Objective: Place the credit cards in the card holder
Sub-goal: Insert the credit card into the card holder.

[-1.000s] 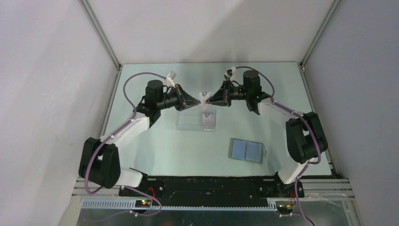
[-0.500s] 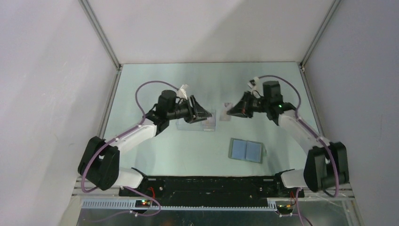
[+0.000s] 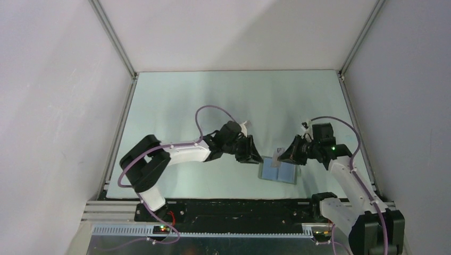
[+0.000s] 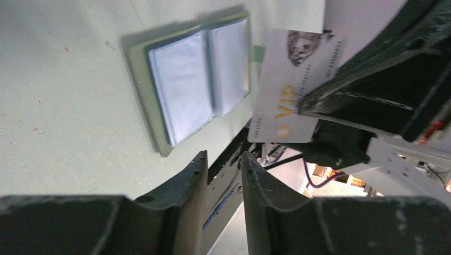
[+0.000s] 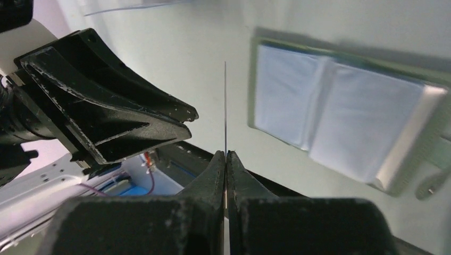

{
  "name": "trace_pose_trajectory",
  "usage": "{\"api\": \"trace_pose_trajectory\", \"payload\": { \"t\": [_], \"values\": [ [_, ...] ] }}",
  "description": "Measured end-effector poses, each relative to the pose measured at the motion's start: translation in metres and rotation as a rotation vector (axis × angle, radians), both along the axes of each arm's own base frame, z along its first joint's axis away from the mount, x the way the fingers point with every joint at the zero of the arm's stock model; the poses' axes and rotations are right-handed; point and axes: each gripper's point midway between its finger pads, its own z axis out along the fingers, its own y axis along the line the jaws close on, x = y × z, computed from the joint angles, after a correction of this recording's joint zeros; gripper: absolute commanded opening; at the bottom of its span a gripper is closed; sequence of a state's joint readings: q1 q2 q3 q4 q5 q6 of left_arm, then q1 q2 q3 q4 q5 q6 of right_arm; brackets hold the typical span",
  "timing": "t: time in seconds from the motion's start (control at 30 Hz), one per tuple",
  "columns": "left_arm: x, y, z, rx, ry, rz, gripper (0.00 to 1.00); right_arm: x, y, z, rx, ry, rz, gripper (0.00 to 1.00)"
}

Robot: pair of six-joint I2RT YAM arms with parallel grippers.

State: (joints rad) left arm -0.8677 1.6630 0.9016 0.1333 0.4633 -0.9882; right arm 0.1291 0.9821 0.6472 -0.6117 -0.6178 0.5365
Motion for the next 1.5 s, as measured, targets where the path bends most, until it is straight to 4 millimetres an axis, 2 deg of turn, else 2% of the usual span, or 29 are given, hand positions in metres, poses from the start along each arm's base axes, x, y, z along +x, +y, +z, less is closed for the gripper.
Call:
{"api": "trace_pose_trajectory", "payload": {
  "t": [0.13,0.23,0.47,0.87,1.5],
  "values": [
    [-0.008,-0.004,-0.029,0.069,0.029,0.002,0.32,-0.012,-0.013,-0.015,-0.071,0.032,-0.059,0.00],
    [-0.008,0.001,-0.051,0.137,0.051,0.026,0.33,-0.015,-0.022,-0.023,-0.116,0.050,-0.103,0.00],
    [-0.005,0.011,-0.072,0.223,0.064,0.066,0.34,-0.021,-0.037,-0.049,-0.198,0.106,-0.179,0.00],
    [-0.006,0.012,-0.083,0.256,0.085,0.058,0.33,0.001,-0.037,-0.064,-0.201,0.082,-0.193,0.00],
    [-0.007,0.008,-0.083,0.246,0.100,0.040,0.34,0.012,-0.029,-0.082,-0.194,0.075,-0.109,0.00]
  ]
}}
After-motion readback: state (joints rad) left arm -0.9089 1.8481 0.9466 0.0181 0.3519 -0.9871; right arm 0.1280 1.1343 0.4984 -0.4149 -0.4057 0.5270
